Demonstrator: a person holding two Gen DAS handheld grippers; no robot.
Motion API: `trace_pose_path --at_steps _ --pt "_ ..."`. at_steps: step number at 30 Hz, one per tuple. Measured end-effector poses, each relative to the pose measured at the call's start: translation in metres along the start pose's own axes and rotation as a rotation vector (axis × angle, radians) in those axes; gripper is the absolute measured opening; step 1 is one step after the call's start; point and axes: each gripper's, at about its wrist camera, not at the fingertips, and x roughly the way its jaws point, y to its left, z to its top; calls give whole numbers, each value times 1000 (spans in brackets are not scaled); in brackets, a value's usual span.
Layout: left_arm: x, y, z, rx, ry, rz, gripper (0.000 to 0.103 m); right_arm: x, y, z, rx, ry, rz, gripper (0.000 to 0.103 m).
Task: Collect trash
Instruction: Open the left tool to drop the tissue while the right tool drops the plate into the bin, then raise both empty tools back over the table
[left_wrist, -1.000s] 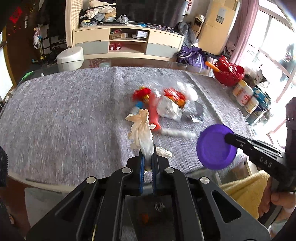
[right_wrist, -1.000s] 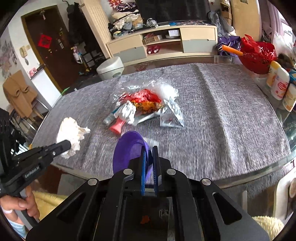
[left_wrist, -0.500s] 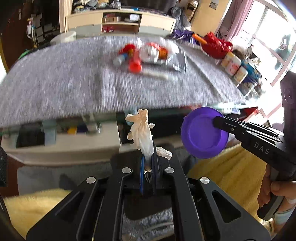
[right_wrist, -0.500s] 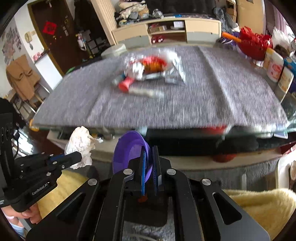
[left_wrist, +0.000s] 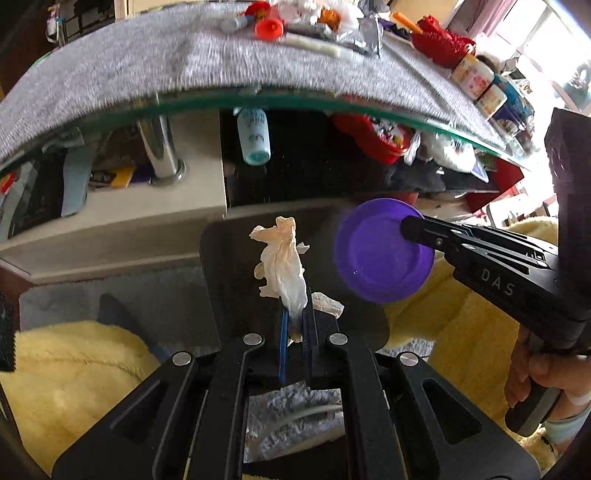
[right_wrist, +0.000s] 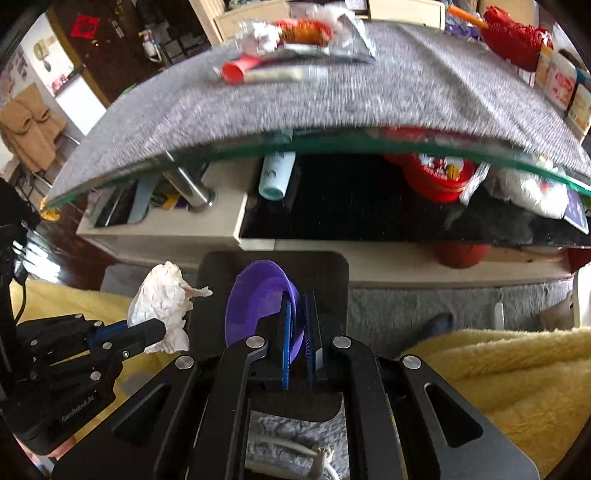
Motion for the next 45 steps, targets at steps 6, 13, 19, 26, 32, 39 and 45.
trace_pose_path --at_steps 6,13,19,26,32,39,45 --pt "11 1 -3 -4 38 -10 5 11 -2 -1 12 39 2 9" --pt "14 2 -1 -3 43 3 29 14 -6 2 26 50 8 12" --pt "7 6 3 -10 24 23 45 11 -10 6 37 27 -7 61" --pt "1 9 9 -6 4 51 67 6 -18 16 49 7 -35 80" --pt "-11 13 21 -18 -32 67 84 -6 -29 32 75 -22 -26 88" --pt "-29 16 52 -17 -97 69 87 -34 -43 67 96 -107 -30 90" --pt "-38 16 87 -5 -142 72 87 -43 -52 100 98 -151 -50 91"
